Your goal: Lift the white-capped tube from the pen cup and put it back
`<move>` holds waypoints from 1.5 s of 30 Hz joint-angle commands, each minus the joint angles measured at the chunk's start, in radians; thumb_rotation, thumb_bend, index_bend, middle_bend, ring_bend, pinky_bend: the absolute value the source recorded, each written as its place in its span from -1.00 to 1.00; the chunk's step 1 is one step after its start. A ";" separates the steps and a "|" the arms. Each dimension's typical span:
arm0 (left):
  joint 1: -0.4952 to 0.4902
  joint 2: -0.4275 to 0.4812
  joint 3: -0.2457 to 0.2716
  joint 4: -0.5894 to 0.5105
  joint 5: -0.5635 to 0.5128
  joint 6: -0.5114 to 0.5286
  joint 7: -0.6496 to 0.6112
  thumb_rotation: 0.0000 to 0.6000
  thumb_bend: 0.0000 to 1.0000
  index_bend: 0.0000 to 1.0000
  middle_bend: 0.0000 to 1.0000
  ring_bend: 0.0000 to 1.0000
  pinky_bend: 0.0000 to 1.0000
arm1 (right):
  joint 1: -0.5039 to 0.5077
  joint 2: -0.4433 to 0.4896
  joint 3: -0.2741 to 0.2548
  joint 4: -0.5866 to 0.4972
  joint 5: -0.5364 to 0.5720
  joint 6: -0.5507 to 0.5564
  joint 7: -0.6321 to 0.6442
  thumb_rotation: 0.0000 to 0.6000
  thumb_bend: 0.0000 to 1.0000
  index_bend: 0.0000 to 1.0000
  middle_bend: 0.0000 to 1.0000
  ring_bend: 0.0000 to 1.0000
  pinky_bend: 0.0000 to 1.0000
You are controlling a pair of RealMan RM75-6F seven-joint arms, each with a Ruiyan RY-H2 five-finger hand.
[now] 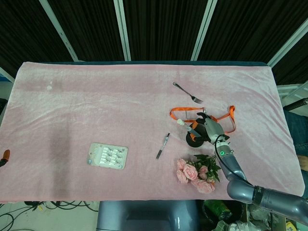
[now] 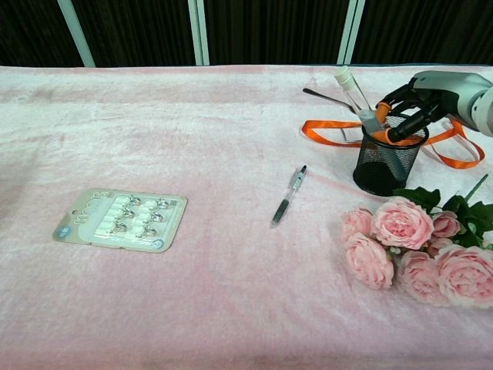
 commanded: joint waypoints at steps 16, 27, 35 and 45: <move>0.006 0.002 -0.008 -0.005 -0.007 0.003 -0.002 1.00 -0.33 -0.70 -0.82 -1.00 -0.96 | -0.056 0.034 0.049 -0.007 -0.151 -0.073 0.188 1.00 -0.29 0.18 -0.76 -0.81 -0.67; 0.008 0.002 -0.008 -0.010 -0.003 0.004 -0.004 1.00 -0.33 -0.70 -0.82 -1.00 -0.96 | -0.126 0.165 0.207 -0.110 -0.226 -0.145 0.469 1.00 -0.29 0.18 -0.76 -0.72 -0.67; 0.012 0.005 -0.008 -0.015 0.000 0.010 -0.008 1.00 -0.33 -0.70 -0.82 -1.00 -0.96 | -0.270 0.285 0.463 -0.192 -0.381 -0.384 0.938 1.00 -0.29 0.21 -0.76 -0.69 -0.67; 0.014 0.003 -0.006 -0.020 0.003 0.011 -0.005 1.00 -0.33 -0.70 -0.82 -1.00 -0.96 | -0.518 0.232 0.736 -0.243 -0.865 -0.274 1.656 1.00 -0.33 0.21 -0.76 -0.70 -0.67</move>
